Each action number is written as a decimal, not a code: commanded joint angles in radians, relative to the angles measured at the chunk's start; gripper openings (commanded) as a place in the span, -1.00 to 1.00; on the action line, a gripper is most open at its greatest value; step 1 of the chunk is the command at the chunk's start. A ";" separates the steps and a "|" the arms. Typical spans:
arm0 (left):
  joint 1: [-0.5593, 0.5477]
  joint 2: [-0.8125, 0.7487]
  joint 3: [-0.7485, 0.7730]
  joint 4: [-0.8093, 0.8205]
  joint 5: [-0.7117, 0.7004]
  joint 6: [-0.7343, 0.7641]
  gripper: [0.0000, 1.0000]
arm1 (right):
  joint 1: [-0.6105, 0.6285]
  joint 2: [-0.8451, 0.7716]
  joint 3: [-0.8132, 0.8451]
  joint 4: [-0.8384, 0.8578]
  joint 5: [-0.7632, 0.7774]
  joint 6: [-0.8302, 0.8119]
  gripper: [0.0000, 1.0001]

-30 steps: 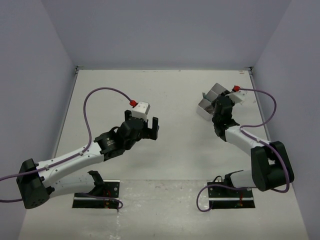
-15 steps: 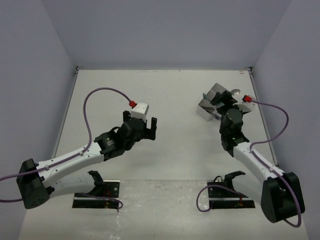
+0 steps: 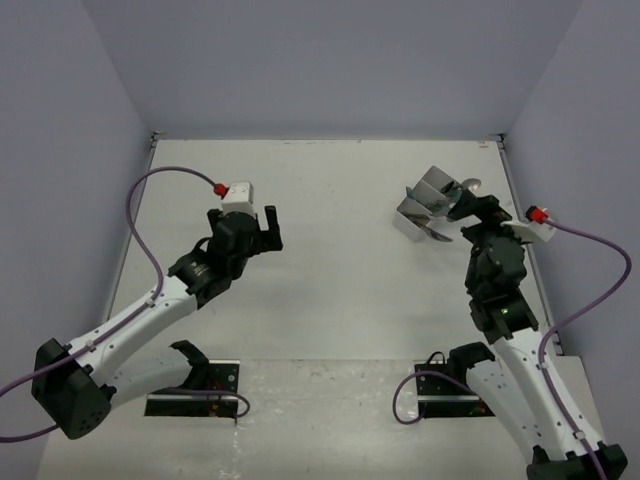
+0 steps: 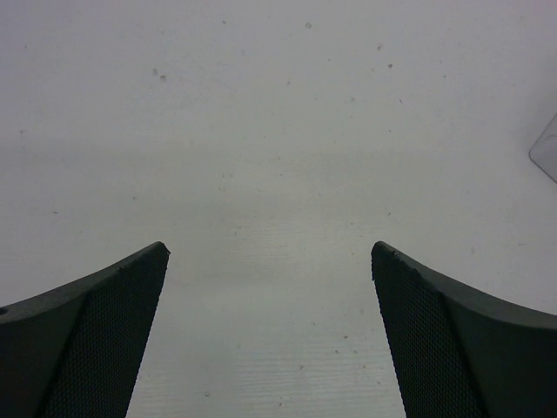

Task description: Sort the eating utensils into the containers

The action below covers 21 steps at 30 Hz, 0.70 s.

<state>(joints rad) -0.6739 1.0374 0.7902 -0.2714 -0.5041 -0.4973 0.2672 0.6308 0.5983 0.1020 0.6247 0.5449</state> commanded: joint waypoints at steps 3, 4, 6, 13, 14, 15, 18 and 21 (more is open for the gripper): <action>0.059 -0.056 -0.014 0.055 0.029 0.006 1.00 | -0.002 -0.081 0.051 -0.226 0.096 0.003 0.98; 0.088 -0.054 -0.014 0.057 0.041 0.005 1.00 | -0.002 -0.097 0.046 -0.252 0.108 0.015 0.98; 0.121 -0.045 -0.017 0.058 0.067 0.005 1.00 | 0.000 -0.131 0.034 -0.274 0.113 0.020 0.98; 0.234 -0.051 -0.042 0.086 0.142 0.000 1.00 | -0.002 -0.272 -0.003 -0.389 0.133 0.061 0.98; 0.237 -0.057 -0.045 0.087 0.141 -0.003 1.00 | 0.000 -0.281 -0.005 -0.409 0.142 0.067 0.98; 0.240 -0.065 -0.048 0.089 0.139 -0.001 1.00 | -0.002 -0.290 -0.006 -0.413 0.153 0.070 0.98; 0.243 -0.079 -0.052 0.090 0.139 -0.001 1.00 | 0.000 -0.319 -0.012 -0.429 0.167 0.084 0.98; 0.244 -0.089 -0.057 0.087 0.128 -0.001 1.00 | -0.002 -0.342 -0.026 -0.427 0.165 0.073 0.98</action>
<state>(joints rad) -0.4389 0.9775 0.7383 -0.2253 -0.3729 -0.4961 0.2672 0.3096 0.5846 -0.3000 0.7498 0.6022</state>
